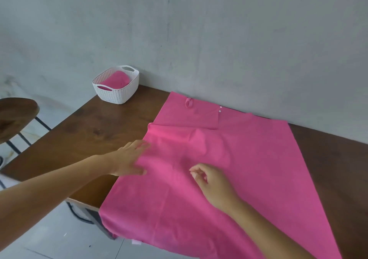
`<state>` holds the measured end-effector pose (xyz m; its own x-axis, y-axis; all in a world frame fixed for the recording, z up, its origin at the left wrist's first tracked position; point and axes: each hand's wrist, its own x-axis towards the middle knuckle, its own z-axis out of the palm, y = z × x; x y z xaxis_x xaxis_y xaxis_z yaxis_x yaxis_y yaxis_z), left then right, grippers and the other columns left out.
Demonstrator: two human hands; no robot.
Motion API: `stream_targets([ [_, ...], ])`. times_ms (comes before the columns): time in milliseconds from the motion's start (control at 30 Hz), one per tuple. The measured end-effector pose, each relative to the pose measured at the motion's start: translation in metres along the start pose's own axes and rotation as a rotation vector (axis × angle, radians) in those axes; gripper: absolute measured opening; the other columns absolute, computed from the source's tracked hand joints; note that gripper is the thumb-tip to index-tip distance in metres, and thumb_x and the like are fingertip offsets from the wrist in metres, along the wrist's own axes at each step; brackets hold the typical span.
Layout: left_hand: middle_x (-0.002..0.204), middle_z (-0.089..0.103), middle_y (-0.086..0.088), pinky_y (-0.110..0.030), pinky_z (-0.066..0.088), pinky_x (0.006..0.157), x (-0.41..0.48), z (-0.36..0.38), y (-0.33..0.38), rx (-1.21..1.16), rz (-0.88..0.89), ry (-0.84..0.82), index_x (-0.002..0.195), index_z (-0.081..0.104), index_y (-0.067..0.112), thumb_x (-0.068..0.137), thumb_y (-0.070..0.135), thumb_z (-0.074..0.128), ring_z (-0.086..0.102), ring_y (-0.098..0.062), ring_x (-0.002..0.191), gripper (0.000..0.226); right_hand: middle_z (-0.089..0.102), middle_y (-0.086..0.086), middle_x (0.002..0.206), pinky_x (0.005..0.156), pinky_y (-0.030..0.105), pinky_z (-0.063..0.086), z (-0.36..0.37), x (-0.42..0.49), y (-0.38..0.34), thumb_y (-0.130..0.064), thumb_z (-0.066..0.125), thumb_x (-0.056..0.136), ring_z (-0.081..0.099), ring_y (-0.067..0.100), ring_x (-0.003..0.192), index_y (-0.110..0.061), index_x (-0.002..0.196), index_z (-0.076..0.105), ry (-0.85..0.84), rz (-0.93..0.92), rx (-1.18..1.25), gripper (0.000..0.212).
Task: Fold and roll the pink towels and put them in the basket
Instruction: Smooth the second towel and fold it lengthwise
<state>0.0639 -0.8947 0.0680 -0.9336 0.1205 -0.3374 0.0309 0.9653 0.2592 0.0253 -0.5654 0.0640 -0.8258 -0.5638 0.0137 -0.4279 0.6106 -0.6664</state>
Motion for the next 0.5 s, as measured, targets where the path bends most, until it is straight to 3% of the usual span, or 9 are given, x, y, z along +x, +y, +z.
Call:
stream_targets([
  [300,0.166,0.011,-0.005,-0.051,0.027,0.118,0.070,-0.025,0.058,0.113,0.067,0.182,0.161,0.013,0.021,0.093,0.059,0.059,0.018,-0.028,0.152,0.090,0.066,-0.027,0.107,0.095,0.022,0.048,-0.031,-0.003,0.046,-0.033,0.051,0.103,0.058,-0.007,0.106,-0.037,0.110,0.066,0.027,0.047,0.043,0.017],
  [500,0.165,0.021,-0.008,-0.050,0.022,0.121,0.121,-0.038,0.079,0.091,0.036,0.188,0.161,0.017,0.017,0.095,0.060,0.055,0.023,-0.029,0.151,0.088,0.066,-0.026,0.106,0.093,0.021,0.047,-0.040,0.010,0.058,-0.031,0.053,0.103,0.058,-0.006,0.105,-0.036,0.110,0.067,0.047,0.077,0.028,0.016],
])
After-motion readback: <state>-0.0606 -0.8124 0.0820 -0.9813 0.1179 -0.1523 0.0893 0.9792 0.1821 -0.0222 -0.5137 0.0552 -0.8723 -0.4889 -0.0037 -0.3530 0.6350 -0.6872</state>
